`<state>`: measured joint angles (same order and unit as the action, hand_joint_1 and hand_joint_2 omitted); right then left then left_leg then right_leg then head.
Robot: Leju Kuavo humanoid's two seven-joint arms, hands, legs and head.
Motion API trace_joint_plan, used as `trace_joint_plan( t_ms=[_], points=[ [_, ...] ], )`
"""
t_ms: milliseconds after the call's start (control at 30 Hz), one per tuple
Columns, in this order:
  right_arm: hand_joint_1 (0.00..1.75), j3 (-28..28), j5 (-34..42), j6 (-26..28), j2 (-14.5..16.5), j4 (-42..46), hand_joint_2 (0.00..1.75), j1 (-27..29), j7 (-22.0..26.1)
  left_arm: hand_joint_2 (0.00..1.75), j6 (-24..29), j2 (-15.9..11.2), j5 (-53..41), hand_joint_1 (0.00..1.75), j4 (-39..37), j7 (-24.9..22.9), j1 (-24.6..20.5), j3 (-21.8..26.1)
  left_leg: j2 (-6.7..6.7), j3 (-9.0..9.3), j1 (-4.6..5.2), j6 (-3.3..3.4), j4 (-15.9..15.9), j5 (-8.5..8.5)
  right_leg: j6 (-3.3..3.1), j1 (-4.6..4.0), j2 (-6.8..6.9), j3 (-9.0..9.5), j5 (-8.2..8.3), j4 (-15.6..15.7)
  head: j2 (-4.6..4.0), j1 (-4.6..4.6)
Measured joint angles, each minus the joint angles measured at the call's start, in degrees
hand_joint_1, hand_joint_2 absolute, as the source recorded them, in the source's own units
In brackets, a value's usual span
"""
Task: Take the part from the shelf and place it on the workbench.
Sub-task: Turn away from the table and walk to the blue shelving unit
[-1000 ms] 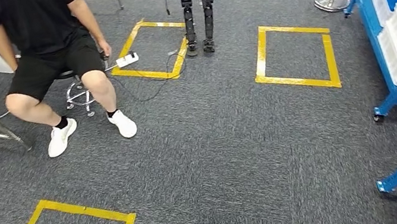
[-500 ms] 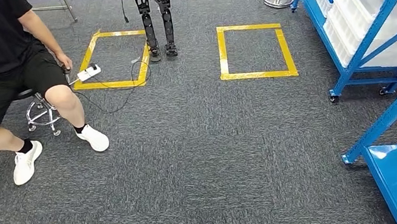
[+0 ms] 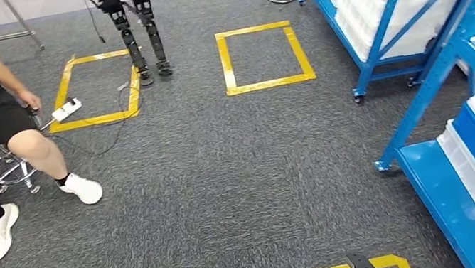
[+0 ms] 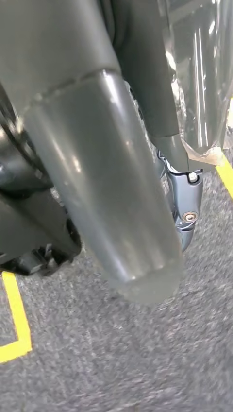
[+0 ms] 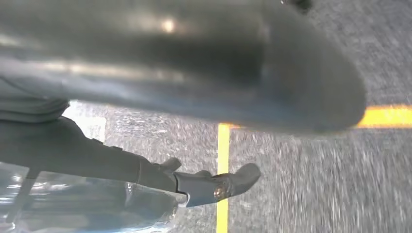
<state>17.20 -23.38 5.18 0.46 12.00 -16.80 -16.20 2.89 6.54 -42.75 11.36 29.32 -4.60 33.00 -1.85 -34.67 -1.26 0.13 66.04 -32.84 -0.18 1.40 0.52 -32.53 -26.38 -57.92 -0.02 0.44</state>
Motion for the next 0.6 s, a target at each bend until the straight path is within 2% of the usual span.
trace_joint_plan(
  t_ms=[33,67,100,133,167,200,233,267,300,333,367,400,467,500,533,567,600],
  points=[
    [0.00,0.0,-0.1,0.0,0.0,0.0,0.00,-0.1,0.0,0.00,-0.1,0.0,0.0,0.00,0.0,0.0,0.1,0.0,1.13,-1.79,-0.03,-0.03,3.9,-2.09,-0.42,-0.13,-0.69,-0.09,0.06,0.0,0.00,-0.03],
    [0.00,0.0,-0.1,0.0,0.0,0.0,0.00,-0.2,0.0,0.00,-0.1,0.0,0.0,0.00,0.0,0.0,0.3,0.0,1.70,-3.40,-0.06,-0.09,7.3,-3.54,-0.63,-0.28,-1.43,-0.16,0.08,0.0,0.00,-0.04],
    [0.00,0.0,-0.1,0.0,0.0,0.0,0.00,-0.2,0.0,0.00,-0.2,0.0,0.0,0.00,0.0,-0.1,0.4,0.0,1.94,-4.37,-0.12,-0.16,9.3,-3.94,-0.66,-0.38,-2.25,-0.19,0.11,0.0,0.00,-0.05],
    [0.00,0.0,-0.2,0.0,0.0,0.0,0.00,-0.2,0.0,0.00,-0.2,0.0,-0.1,0.00,0.0,-0.1,0.4,-0.1,2.03,-4.38,-0.26,-0.24,9.1,-3.15,-0.64,-0.43,-3.13,-0.17,0.11,-0.1,0.00,-0.06],
    [0.00,0.0,-0.2,0.0,0.0,0.0,0.00,-0.1,0.0,0.00,-0.3,0.0,-0.1,0.00,0.0,-0.2,0.5,-0.1,2.18,-3.38,-0.46,-0.31,6.9,-1.39,-0.60,-0.42,-3.97,-0.10,0.11,-0.1,0.00,-0.07],
    [0.00,0.0,-0.2,0.0,0.0,0.0,0.00,-0.1,0.0,0.00,-0.3,0.0,-0.1,0.00,0.0,-0.2,0.5,-0.1,2.82,-1.79,-0.77,-0.39,3.4,0.81,-0.50,-0.39,-4.81,-0.08,0.06,-0.3,0.00,-0.08],
    [0.00,0.0,-0.3,-0.1,0.0,0.0,0.00,-0.2,0.0,0.00,-0.3,0.0,-0.1,0.00,0.0,-0.2,0.5,-0.2,4.13,-0.13,-1.08,-0.50,-0.3,2.51,-0.27,-0.54,-5.59,-0.24,-0.07,-0.7,0.00,-0.08],
    [0.00,0.0,-0.3,-0.1,0.0,0.1,0.00,-0.3,0.0,0.00,-0.4,0.0,-0.2,0.00,0.0,-0.3,0.5,-0.2,5.25,1.07,-1.27,-0.51,-3.0,3.49,0.04,-0.63,-6.32,-0.51,-0.17,-1.0,0.01,-0.02],
    [0.00,0.0,-0.3,-0.1,0.0,0.1,0.00,-0.3,0.0,0.00,-0.4,0.0,-0.2,0.00,0.0,-0.4,0.5,-0.2,6.09,1.72,-1.25,-0.42,-4.6,3.81,0.50,-0.71,-6.98,-0.92,-0.20,-1.3,0.01,0.04],
    [0.00,0.0,-0.3,-0.1,0.0,0.1,0.00,-0.4,0.0,0.00,-0.5,0.0,-0.3,0.00,0.0,-0.5,0.5,-0.2,6.26,1.92,-1.03,-0.19,-5.2,3.63,0.98,-0.76,-7.63,-1.32,-0.13,-1.4,0.01,0.09],
    [0.00,0.0,-0.3,-0.1,-0.1,0.2,0.00,-0.3,0.0,0.00,-0.6,0.0,-0.3,0.00,0.0,-0.6,0.4,-0.2,5.60,1.95,-0.79,0.22,-5.3,3.65,1.47,-0.70,-8.27,-1.72,0.04,-1.2,0.01,0.15],
    [0.00,0.1,-0.3,-0.1,-0.2,0.2,0.00,-0.2,0.0,0.00,-0.7,0.0,-0.4,0.00,0.0,-0.8,0.4,-0.3,4.86,2.11,-0.63,0.72,-5.7,3.85,1.87,-0.64,-7.99,-2.01,0.10,-1.3,0.01,0.15],
    [0.00,0.1,-0.4,-0.1,-0.2,0.2,0.00,-0.2,0.0,0.00,-1.2,0.0,-0.5,0.00,0.0,-1.2,0.2,-0.3,3.40,2.57,-0.55,1.77,-6.5,4.26,2.06,-0.71,-5.15,-3.62,-0.89,-3.9,0.01,0.33],
    [0.00,0.1,-0.4,-0.1,-0.1,0.2,0.00,-0.3,0.0,0.00,-1.5,0.0,-0.6,0.00,0.0,-1.4,0.1,-0.3,2.57,2.75,-0.48,2.16,-6.8,4.35,1.91,-0.67,-3.25,-5.15,-2.04,-6.9,0.00,0.46],
    [0.00,0.1,-0.4,-0.1,-0.1,0.2,0.00,-0.4,0.1,0.00,-1.6,0.0,-0.6,0.00,0.0,-1.6,0.1,-0.3,1.75,2.83,-0.34,2.41,-6.9,4.31,1.78,-0.67,-2.05,-7.23,-3.38,-10.7,0.00,0.56],
    [0.00,0.2,-0.4,-0.1,-0.1,0.2,0.00,-0.4,0.1,0.00,-1.8,0.0,-0.7,0.00,0.0,-1.7,0.1,-0.3,0.92,2.87,-0.22,2.53,-6.9,4.25,1.78,-0.56,-1.60,-9.21,-4.46,-14.2,0.00,0.63],
    [0.00,0.2,-0.4,-0.1,-0.1,0.2,0.00,-0.4,0.2,0.00,-1.8,0.0,-0.7,0.00,0.0,-1.8,0.1,-0.3,0.14,2.92,-0.13,2.55,-6.9,4.15,1.97,-0.44,-1.41,-10.47,-4.86,-16.4,0.00,0.64]
  ],
)
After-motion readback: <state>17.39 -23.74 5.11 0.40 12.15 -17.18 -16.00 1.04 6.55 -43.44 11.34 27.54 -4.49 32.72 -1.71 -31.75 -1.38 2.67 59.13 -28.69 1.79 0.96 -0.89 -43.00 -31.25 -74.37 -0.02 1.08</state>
